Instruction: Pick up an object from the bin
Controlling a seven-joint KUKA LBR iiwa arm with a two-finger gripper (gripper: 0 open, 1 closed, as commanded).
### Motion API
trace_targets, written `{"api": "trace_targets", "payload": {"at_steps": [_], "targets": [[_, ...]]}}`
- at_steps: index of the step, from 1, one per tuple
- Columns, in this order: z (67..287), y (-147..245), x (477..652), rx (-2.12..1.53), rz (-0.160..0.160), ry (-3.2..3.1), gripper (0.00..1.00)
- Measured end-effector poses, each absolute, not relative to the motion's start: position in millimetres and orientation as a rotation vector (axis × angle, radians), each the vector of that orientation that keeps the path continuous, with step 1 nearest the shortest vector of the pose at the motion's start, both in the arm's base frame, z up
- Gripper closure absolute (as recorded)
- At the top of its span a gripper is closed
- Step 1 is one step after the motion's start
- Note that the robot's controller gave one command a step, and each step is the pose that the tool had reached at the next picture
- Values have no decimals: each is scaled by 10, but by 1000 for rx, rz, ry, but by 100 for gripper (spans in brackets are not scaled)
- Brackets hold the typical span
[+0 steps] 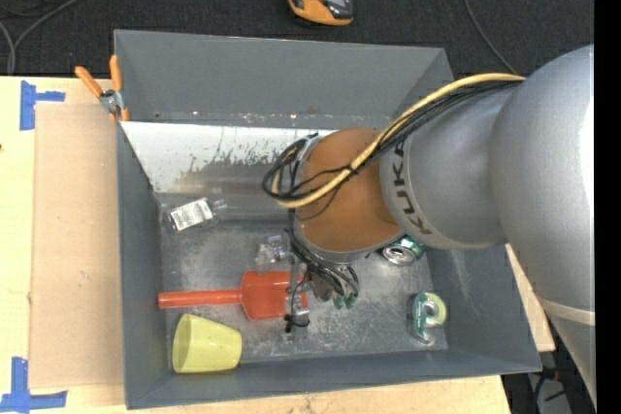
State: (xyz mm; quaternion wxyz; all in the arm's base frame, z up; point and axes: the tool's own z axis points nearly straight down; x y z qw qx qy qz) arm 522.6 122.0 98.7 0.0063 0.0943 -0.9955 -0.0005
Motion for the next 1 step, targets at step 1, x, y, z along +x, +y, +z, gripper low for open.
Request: {"api": "trace_targets", "payload": {"at_steps": [1], "targets": [[683,1485,5326,445,4,-3114,0]]}}
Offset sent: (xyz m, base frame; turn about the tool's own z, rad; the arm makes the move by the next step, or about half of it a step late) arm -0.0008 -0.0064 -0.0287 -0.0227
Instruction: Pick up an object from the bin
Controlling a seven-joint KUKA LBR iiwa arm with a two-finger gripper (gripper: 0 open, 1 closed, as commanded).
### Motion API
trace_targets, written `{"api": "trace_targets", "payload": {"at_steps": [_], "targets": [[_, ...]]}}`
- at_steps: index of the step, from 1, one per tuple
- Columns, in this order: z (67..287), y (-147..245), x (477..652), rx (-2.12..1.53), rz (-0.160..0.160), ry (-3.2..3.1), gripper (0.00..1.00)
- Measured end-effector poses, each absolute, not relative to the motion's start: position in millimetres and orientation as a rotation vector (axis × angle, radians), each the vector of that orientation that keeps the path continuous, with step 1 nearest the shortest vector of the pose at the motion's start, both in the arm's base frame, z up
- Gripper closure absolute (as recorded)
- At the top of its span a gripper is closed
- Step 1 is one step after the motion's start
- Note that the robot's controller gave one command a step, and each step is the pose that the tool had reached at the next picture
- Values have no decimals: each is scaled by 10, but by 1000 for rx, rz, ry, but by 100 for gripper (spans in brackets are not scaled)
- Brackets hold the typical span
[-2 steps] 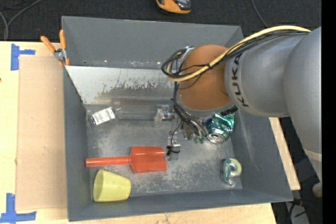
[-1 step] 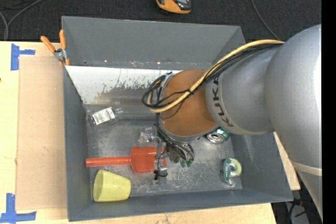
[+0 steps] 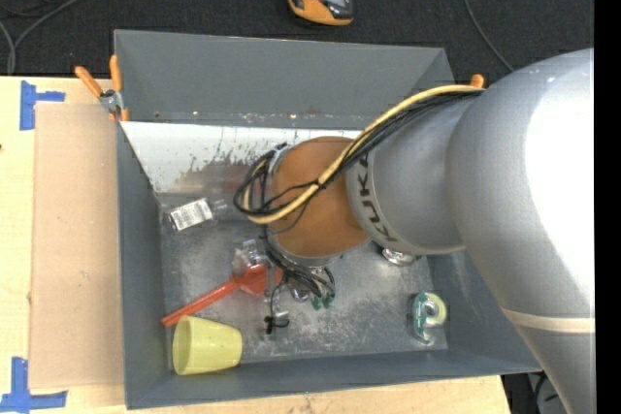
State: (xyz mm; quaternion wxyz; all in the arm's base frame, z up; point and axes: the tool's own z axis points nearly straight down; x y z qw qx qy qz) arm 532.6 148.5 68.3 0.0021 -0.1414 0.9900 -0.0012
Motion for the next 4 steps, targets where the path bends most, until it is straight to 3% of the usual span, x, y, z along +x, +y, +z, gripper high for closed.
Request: {"api": "trace_targets", "payload": {"at_steps": [1,3,4], "targets": [[694,1158,5213,-334,-1,3133,100],[765,1160,5211,-334,0,3133,100],[982,1161,5200,-334,0,3136,100]]}}
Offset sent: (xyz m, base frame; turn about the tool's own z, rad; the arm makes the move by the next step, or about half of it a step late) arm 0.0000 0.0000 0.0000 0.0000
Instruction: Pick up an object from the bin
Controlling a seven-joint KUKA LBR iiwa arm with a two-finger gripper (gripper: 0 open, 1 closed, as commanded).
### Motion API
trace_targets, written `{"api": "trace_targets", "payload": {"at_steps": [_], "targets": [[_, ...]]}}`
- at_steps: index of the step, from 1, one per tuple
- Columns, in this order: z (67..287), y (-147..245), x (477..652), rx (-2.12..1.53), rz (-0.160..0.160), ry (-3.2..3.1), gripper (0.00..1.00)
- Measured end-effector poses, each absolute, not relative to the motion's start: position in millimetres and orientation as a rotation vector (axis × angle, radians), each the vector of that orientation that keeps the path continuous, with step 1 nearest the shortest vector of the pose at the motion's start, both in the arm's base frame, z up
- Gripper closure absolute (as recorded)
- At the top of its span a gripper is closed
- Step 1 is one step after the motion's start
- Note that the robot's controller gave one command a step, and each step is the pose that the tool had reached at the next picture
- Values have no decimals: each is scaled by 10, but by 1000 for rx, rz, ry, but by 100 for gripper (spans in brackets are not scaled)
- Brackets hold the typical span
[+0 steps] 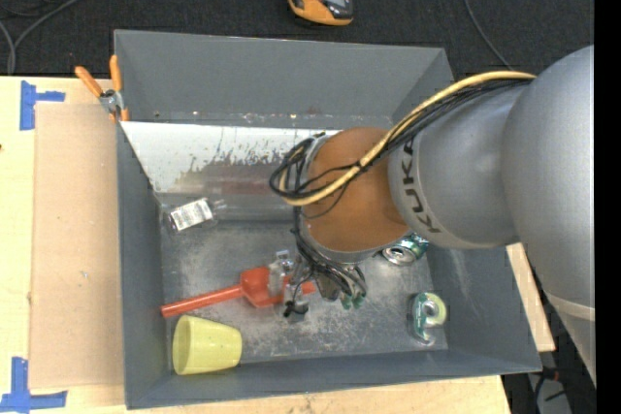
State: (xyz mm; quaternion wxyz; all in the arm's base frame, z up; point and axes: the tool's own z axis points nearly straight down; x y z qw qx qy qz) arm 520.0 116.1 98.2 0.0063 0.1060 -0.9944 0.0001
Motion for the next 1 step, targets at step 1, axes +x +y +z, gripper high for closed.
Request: {"api": "trace_targets", "payload": {"at_steps": [1], "targets": [[1367,1162,5191,331,1,-3108,100]]}}
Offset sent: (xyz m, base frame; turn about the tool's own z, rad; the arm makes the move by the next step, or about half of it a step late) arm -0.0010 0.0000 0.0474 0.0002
